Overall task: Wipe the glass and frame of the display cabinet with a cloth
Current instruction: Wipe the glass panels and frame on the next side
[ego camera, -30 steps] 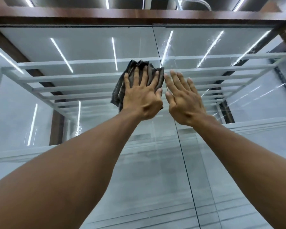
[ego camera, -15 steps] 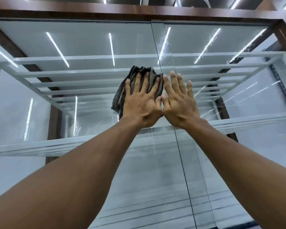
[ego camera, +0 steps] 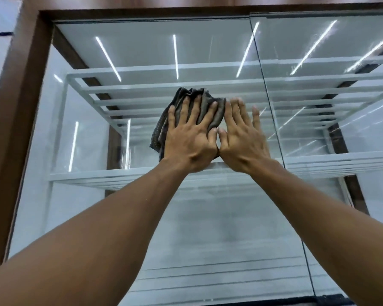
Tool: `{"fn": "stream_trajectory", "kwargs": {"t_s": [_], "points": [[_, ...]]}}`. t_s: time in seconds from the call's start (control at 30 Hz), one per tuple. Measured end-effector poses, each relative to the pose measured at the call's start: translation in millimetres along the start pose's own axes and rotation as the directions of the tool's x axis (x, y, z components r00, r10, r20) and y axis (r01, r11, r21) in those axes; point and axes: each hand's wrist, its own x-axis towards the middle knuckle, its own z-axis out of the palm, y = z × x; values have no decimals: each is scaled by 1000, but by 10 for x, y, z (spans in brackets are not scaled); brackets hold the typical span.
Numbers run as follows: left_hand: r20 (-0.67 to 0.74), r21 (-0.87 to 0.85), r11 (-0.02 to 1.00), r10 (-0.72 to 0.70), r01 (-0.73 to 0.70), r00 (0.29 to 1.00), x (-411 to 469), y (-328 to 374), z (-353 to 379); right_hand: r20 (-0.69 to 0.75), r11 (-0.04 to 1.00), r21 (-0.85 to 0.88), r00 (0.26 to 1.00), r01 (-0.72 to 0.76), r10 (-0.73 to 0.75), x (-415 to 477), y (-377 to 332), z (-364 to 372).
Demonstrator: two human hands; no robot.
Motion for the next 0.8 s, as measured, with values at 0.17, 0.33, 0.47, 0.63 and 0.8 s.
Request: {"fn": "stream_trajectory", "kwargs": {"t_s": [0.17,0.33,0.47,0.63,0.8], "points": [[10,13,999,-35,35,999,-208,-504,-151,-22,1000,1,1000,15,-15,-2,-522,168],[-21,1,997,-76,76,997,-459,-937,-259,-20,999,-13,999,34,-35,26,-970,308],[-38,-4,994,-110,110,993,-650,-1234,-335,-14,1000,-10,1000,-2,2,29,-1011,316],[-50,-15,988,-156,156,986,-824,-1548,-436,31,995,-19,994,102,-101,-7,-1397,393],[-79,-19,976,-219,218,972,-1096,-1953,-513,36,995,-9,994,100,-99,-6,-1840,519]]}}
